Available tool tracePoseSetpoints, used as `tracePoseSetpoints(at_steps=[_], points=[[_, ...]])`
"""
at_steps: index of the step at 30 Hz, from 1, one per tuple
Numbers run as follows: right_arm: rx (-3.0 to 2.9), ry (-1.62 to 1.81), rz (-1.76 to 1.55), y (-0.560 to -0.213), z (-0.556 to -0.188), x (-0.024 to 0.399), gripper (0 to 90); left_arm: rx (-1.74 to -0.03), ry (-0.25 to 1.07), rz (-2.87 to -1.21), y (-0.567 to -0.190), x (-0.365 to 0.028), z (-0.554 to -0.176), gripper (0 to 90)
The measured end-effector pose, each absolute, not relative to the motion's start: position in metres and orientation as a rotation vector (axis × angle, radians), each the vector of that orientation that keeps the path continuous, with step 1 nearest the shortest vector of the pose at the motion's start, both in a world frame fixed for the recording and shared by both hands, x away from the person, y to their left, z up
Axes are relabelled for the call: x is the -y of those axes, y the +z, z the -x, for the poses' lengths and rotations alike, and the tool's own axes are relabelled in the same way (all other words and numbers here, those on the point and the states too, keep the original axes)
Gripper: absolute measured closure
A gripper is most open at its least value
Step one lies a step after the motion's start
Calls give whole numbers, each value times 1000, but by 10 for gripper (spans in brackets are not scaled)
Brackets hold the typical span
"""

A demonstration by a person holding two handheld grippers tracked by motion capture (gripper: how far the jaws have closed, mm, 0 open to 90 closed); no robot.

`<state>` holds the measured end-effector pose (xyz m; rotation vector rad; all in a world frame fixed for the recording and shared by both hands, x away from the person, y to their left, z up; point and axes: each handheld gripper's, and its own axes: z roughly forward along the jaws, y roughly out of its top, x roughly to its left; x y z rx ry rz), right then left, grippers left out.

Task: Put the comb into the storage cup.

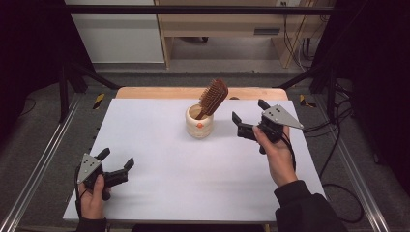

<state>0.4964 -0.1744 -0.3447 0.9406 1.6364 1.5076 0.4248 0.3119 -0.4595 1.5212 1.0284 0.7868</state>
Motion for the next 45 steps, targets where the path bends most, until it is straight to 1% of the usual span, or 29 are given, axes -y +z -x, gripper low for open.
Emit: tracePoseSetpoints(at_steps=[6, 12, 19, 21, 26, 28, 31, 34, 45], points=[[-1623, 1507, -968, -350, -485, 191, 33, -1034, 776, -1504, -459, -316, -424, 11], [-1581, 1527, -990, -353, -473, 209, 34, -1038, 792, -1500, -459, -315, -423, 10], [-1570, 1553, -1042, -372, -462, 227, 34, -1059, 795, -1457, -461, -318, -423, 13], [-1576, 1554, -1045, -377, -459, 232, 32, -1054, 780, -1475, -464, -315, -423, 14], [-1598, 1552, -1024, -384, -452, 238, 33, -1044, 808, -1485, -463, -309, -421, 18], [-1603, 1555, -1019, -386, -449, 239, 35, -1029, 824, -1492, -462, -312, -420, 16], [-1590, 1577, -1039, -389, -442, 244, 35, -1018, 796, -1479, -462, -319, -420, 17], [-1581, 1585, -1040, -392, -435, 250, 35, -1006, 799, -1486, -460, -324, -418, 18], [-1571, 1515, -1023, -410, -418, 273, 37, -972, 819, -1497, -458, -333, -408, 14]])
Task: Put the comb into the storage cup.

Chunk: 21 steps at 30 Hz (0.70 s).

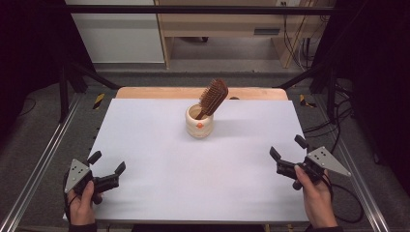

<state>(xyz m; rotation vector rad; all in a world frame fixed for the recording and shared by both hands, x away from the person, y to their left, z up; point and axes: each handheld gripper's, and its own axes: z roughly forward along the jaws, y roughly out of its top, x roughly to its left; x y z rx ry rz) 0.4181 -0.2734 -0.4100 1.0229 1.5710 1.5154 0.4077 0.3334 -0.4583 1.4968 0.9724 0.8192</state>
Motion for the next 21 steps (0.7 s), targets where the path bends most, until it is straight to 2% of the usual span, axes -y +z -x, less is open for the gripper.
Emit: tracePoseSetpoints(at_steps=[21], points=[[-1693, 1546, -1022, -467, -405, 268, 47, -958, 813, -1515, -459, -330, -407, 13]])
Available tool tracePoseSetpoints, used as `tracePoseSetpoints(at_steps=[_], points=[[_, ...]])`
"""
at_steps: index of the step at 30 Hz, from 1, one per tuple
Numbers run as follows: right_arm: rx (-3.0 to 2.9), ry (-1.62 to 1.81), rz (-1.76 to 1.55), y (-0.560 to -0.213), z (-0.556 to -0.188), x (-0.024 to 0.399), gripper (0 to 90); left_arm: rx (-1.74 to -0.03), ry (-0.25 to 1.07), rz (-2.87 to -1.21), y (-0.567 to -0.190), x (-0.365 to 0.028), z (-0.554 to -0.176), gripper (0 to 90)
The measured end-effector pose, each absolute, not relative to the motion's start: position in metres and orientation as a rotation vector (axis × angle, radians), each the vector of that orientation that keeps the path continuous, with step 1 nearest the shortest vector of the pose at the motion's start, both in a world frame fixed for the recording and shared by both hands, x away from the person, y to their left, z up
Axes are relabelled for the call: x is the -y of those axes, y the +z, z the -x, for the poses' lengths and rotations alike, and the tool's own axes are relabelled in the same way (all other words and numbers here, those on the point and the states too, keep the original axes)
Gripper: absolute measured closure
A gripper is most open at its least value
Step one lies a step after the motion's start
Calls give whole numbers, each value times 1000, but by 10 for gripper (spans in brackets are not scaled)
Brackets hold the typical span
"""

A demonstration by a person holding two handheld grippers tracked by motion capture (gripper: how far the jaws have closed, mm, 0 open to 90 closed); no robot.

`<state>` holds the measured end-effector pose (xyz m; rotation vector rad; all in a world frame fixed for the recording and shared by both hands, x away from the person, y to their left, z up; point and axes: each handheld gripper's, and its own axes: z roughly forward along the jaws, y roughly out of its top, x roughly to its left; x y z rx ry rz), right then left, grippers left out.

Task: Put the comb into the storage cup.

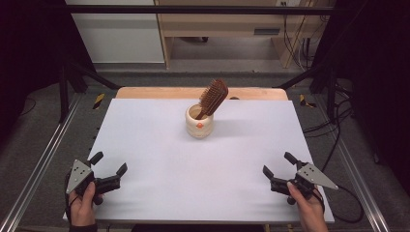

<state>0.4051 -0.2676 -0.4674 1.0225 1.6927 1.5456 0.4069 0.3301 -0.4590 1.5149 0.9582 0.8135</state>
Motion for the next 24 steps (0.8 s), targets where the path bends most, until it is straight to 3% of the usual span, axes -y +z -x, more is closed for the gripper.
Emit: tracePoseSetpoints(at_steps=[24], points=[[-1771, 1495, -1015, -470, -420, 235, 39, -869, 797, -1525, -455, -316, -401, 14]])
